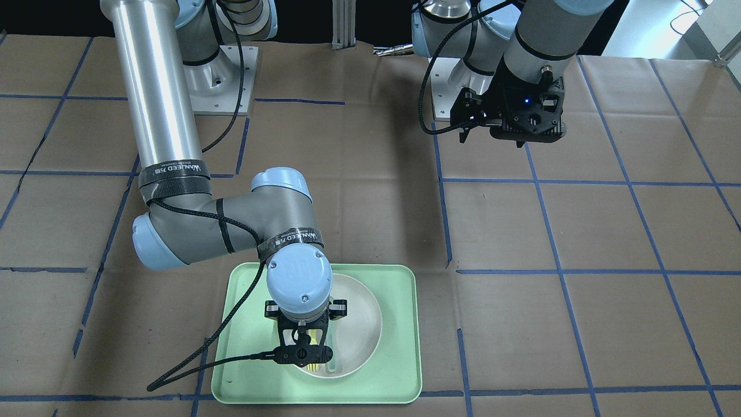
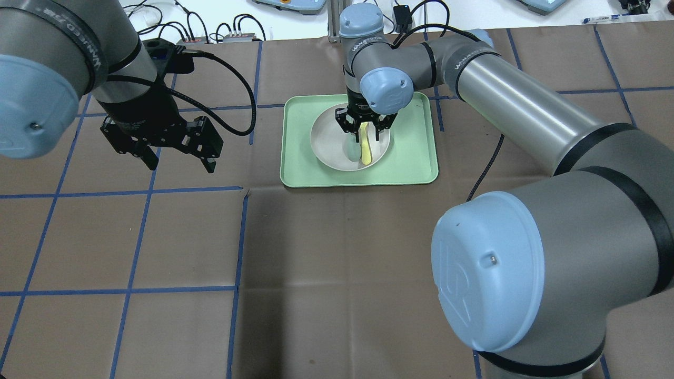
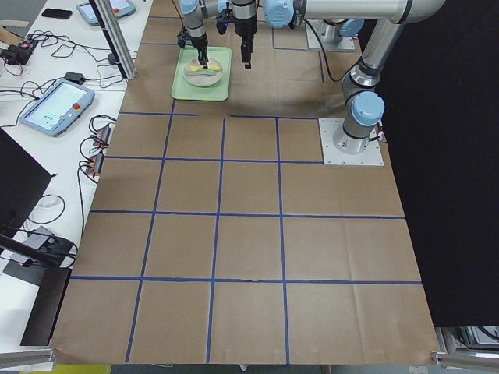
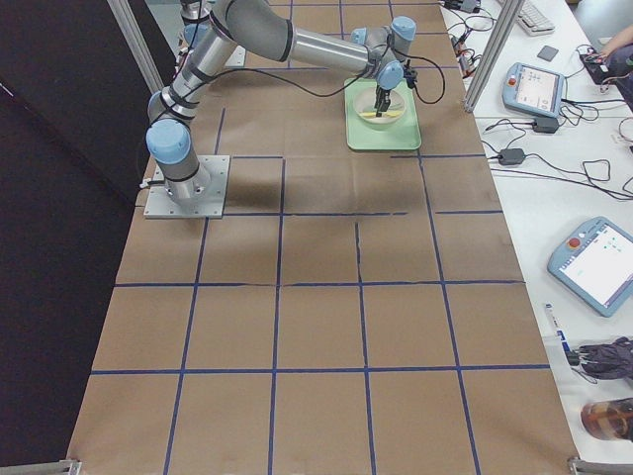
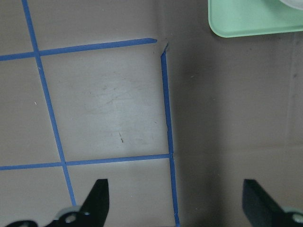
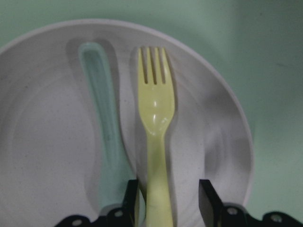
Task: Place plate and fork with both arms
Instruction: 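Lower the right gripper and grasp the yellow fork handle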
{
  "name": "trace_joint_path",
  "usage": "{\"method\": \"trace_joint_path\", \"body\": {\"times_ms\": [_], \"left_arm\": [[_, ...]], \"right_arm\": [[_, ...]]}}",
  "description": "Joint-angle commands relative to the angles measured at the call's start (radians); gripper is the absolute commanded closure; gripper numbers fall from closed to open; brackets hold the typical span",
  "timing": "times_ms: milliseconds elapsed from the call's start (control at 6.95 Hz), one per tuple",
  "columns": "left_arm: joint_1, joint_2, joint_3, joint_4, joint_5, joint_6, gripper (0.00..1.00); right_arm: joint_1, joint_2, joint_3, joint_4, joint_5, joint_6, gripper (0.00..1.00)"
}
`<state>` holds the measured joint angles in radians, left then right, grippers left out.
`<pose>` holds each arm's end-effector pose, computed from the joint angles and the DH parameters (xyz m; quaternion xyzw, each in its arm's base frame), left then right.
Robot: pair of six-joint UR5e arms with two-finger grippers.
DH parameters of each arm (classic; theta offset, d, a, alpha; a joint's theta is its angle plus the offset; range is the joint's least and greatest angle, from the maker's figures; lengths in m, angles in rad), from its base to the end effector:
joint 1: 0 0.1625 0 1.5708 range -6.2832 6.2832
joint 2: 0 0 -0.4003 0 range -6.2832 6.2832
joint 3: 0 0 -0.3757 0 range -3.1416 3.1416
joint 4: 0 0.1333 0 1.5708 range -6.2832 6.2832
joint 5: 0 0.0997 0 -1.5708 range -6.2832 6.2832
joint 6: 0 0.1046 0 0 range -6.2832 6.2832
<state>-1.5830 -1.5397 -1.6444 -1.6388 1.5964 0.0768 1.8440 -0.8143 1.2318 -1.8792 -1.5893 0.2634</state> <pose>-0.1361 -0.4488 0.4317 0.0451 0.9974 0.0556 0.0110 0.3170 -0.6443 0.1865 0.0054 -0.9985 -0.0501 0.0234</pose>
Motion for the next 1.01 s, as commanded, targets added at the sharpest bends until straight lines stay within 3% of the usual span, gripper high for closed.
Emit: {"method": "trace_joint_path", "body": {"times_ms": [0,863], "left_arm": [[0.0,0.0,0.0,0.0,-0.001,0.001,0.01],[0.0,0.0,-0.002,-0.001,0.001,0.0,0.01]], "right_arm": [[0.001,0.009,0.0,0.0,0.0,0.0,0.48],[0.001,0.026,-0.003,-0.001,0.005,0.0,0.48]]}}
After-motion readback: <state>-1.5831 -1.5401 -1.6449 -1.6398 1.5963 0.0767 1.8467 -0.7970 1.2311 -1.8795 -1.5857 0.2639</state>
